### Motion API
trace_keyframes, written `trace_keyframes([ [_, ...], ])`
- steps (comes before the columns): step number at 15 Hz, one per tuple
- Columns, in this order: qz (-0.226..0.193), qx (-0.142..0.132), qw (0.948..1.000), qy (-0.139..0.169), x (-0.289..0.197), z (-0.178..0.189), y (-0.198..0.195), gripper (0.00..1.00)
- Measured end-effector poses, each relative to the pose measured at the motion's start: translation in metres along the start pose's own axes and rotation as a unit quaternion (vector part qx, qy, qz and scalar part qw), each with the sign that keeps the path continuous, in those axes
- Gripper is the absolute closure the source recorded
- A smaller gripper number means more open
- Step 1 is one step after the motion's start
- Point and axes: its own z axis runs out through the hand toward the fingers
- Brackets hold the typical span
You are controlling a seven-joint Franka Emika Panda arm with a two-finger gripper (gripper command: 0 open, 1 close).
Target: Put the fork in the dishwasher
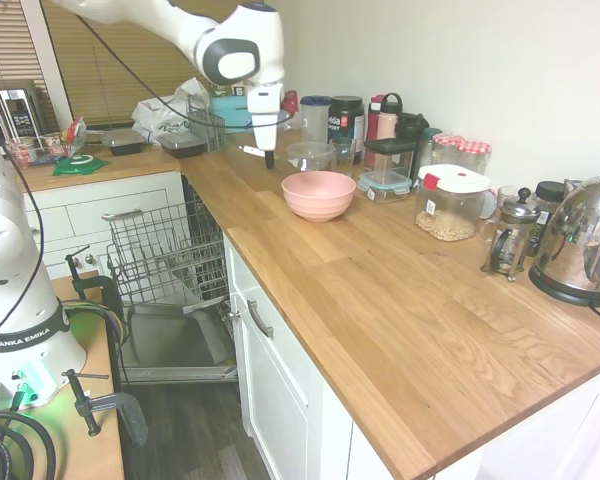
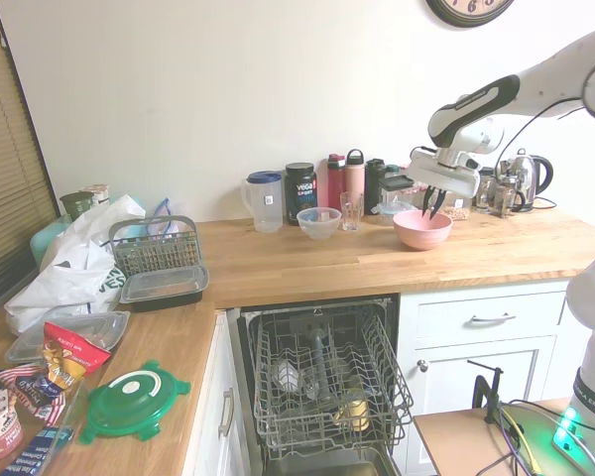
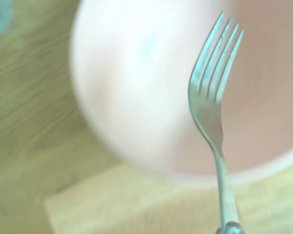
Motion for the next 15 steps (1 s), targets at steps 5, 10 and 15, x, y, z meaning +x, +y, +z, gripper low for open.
trace_keyframes([
  [5, -0.081, 0.022, 0.9907, 0.107, -0.145, -0.014, 0.067, 1.0],
  [10, -0.14, 0.019, 0.9712, 0.192, -0.258, 0.02, 0.115, 1.0],
  [15, -0.158, 0.002, 0.965, 0.209, -0.335, 0.09, 0.137, 1.0],
])
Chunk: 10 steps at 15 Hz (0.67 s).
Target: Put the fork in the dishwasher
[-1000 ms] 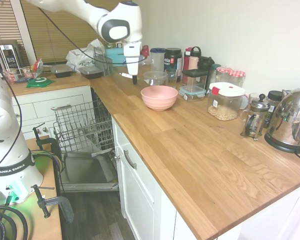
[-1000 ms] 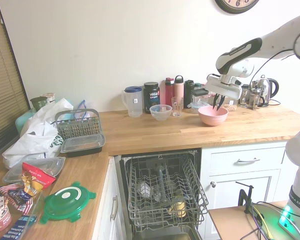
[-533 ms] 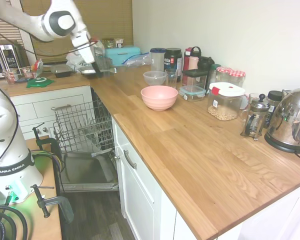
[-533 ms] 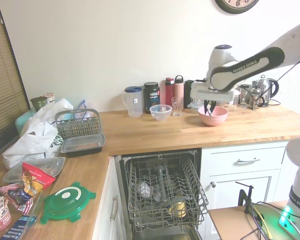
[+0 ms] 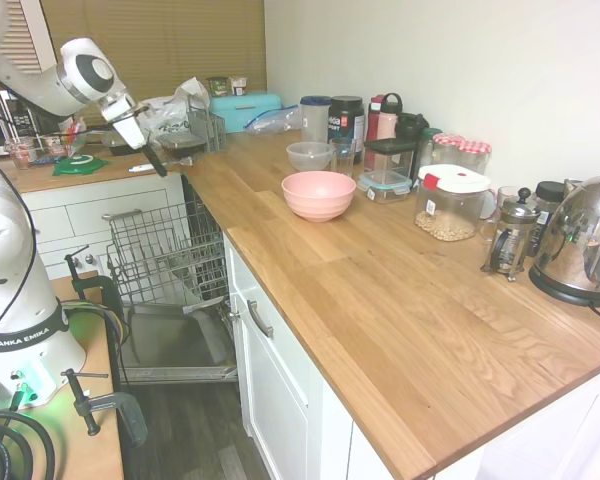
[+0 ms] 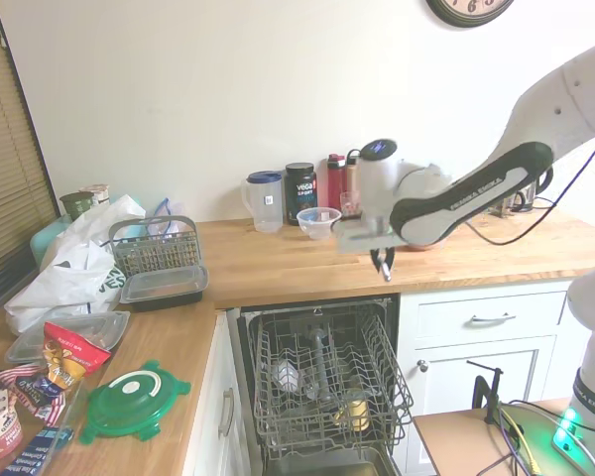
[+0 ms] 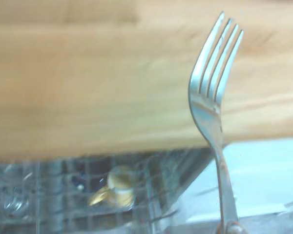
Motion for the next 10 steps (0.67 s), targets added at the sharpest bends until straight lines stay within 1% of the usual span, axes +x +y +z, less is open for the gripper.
trace_keyframes([
  [2, -0.005, -0.01, 0.9999, -0.004, -0.02, 0.02, -0.015, 1.0],
  [5, -0.009, -0.045, 0.9989, -0.005, -0.013, 0.056, -0.025, 1.0],
  [8, -0.023, -0.088, 0.9959, 0.001, -0.016, 0.111, -0.024, 1.0],
  [10, -0.035, -0.096, 0.9947, 0.007, -0.045, 0.144, -0.032, 1.0],
])
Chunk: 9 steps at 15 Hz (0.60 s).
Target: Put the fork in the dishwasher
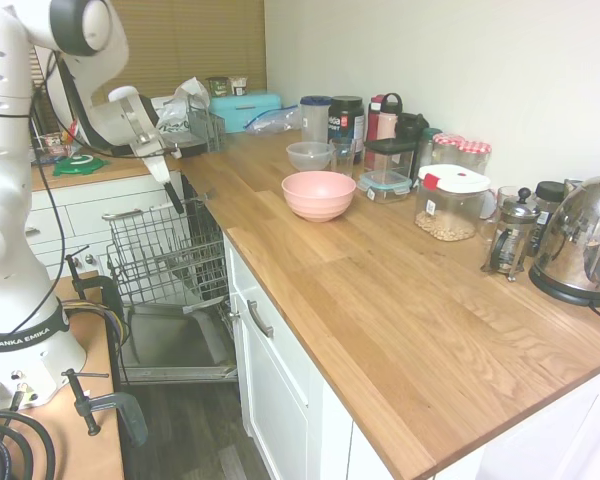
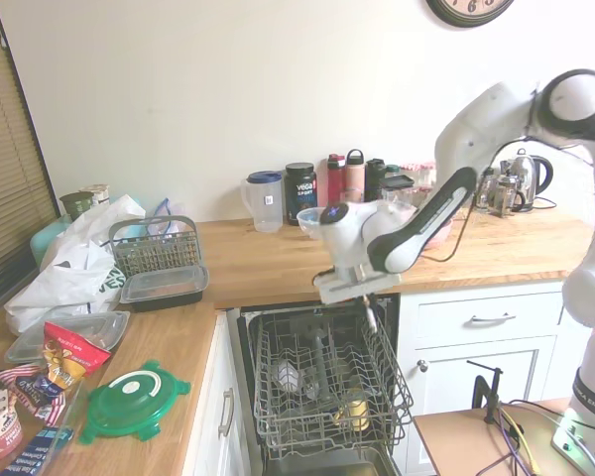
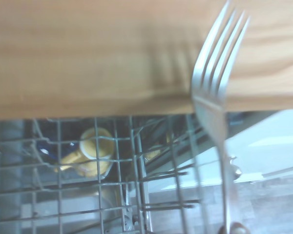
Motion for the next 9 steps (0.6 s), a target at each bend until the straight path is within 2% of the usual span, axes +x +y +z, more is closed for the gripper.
trace_keyframes([
  [5, -0.013, -0.006, 0.9996, 0.023, -0.104, 0.063, -0.048, 1.0],
  [6, -0.012, -0.007, 0.9996, 0.024, -0.115, 0.071, -0.061, 0.0],
  [9, -0.01, -0.01, 0.9998, 0.012, -0.129, 0.068, -0.096, 0.0],
])
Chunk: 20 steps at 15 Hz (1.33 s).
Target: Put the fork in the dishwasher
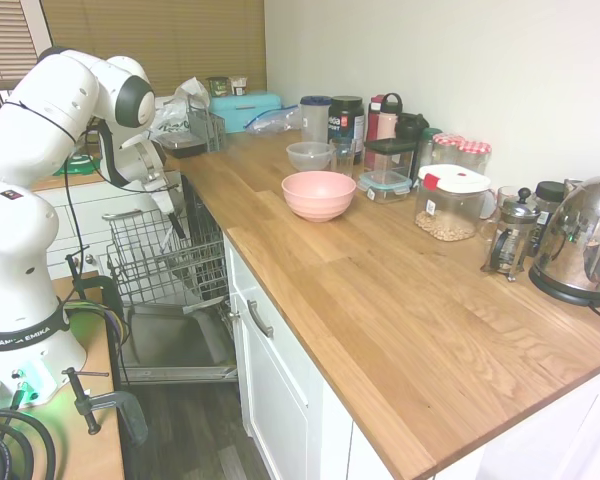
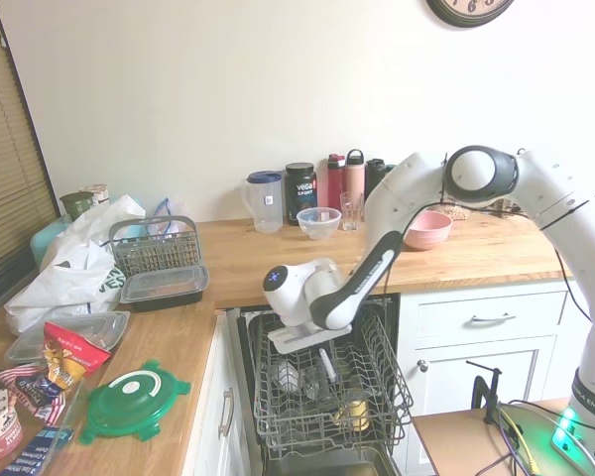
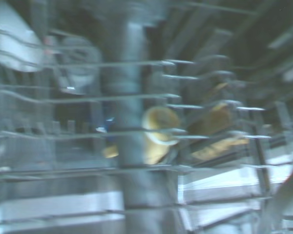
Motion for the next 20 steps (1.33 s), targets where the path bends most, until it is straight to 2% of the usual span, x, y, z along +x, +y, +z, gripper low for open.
trace_keyframes([
  [7, 0.01, 0.014, 0.9998, -0.01, -0.004, -0.008, -0.014, 0.0],
  [13, 0.013, 0.03, 0.9993, -0.017, 0.008, -0.017, -0.007, 0.0],
  [16, 0.015, 0.053, 0.9981, -0.03, 0.021, -0.041, 0.013, 0.0],
  [20, 0.029, 0.097, 0.9942, -0.037, 0.047, -0.094, 0.06, 0.0],
])
